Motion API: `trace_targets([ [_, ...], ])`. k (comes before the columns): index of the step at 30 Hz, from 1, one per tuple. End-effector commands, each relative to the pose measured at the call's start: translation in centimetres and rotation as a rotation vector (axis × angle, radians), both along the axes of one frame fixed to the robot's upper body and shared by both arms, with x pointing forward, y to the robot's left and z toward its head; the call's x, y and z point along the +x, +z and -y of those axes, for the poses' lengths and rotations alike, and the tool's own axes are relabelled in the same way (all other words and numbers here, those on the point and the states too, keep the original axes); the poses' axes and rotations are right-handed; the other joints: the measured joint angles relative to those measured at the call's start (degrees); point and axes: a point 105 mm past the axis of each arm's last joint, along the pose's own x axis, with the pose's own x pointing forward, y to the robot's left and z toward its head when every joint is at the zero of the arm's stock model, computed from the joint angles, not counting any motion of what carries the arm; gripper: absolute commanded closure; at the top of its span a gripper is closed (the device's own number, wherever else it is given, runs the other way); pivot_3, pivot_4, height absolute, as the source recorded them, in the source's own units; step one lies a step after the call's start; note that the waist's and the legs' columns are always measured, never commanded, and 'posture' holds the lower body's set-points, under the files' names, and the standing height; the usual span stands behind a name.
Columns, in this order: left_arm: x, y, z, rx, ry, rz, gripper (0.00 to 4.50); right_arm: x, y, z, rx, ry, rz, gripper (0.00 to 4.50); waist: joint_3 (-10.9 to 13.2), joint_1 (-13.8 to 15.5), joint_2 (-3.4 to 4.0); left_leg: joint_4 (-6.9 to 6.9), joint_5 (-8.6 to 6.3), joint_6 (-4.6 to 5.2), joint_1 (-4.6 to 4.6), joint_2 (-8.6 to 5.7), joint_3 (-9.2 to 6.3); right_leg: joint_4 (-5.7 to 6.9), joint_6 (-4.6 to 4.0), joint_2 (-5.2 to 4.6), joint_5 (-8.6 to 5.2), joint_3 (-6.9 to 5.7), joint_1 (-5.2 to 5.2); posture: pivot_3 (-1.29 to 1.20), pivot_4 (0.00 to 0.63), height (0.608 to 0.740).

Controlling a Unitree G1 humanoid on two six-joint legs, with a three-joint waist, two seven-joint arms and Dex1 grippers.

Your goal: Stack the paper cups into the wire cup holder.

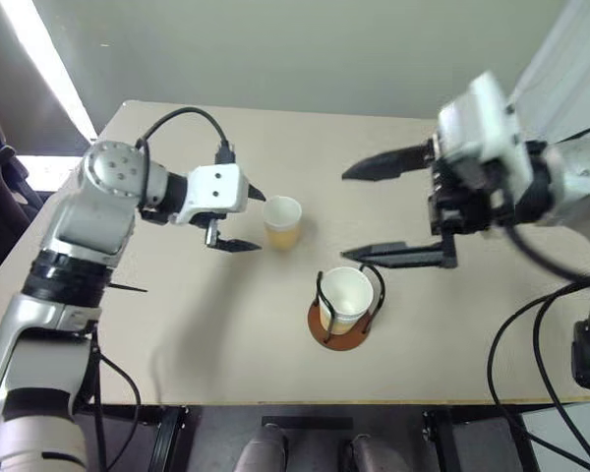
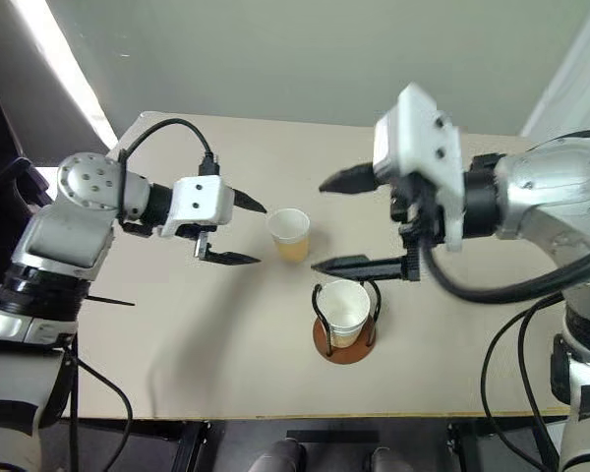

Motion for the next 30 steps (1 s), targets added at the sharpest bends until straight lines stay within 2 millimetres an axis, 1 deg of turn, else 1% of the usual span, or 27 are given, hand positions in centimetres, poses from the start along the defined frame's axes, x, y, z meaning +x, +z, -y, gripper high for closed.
trace_targets([
  [1, 0.8, 1.3, 0.6, 0.049, -0.023, 0.117, 0.00, -0.4, 0.8, 1.0, 0.026, -0.045, 0.015, 0.04, 0.0, 0.0, 0.01, -0.03, 0.00, 0.00, -0.02, 0.00, 0.00, 0.00, 0.00, 0.00, 0.00, 0.00, -0.03, 0.00, 0.150, 0.740],
  [6, 1.7, 1.4, 1.8, 0.081, -0.050, 0.160, 0.00, -0.4, 0.5, 1.8, 0.019, -0.083, -0.023, 0.04, 0.0, 0.0, 0.00, -0.07, 0.01, -0.02, -0.10, 0.00, 0.01, 0.04, 0.00, -0.01, 0.00, 0.01, -0.14, 0.00, 0.150, 0.740],
  [12, 3.1, 0.0, 1.9, 0.160, -0.043, 0.184, 0.00, -0.5, 0.4, 2.3, 0.007, -0.097, -0.044, 0.04, 0.0, 0.0, 0.01, -0.06, 0.01, -0.02, -0.18, 0.00, 0.03, 0.07, 0.00, -0.01, 0.00, 0.02, -0.27, 0.00, 0.150, 0.740],
  [23, 4.7, -1.3, 2.2, 0.213, -0.031, 0.188, 0.00, -0.3, 0.1, 2.7, 0.005, -0.127, -0.047, 0.04, 0.0, 0.1, 0.00, 0.03, 0.01, -0.02, -0.32, -0.01, 0.03, 0.18, 0.01, -0.01, 0.00, 0.02, -0.40, 0.00, 0.150, 0.740],
  [30, 5.2, -2.4, 3.2, 0.226, -0.049, 0.172, 0.00, -0.2, 0.1, 2.8, 0.015, -0.133, -0.046, 0.04, 0.0, 0.2, 0.00, 0.06, 0.01, -0.02, -0.37, -0.02, 0.04, 0.35, 0.01, -0.01, 0.00, 0.02, -0.46, 0.00, 0.150, 0.740],
])
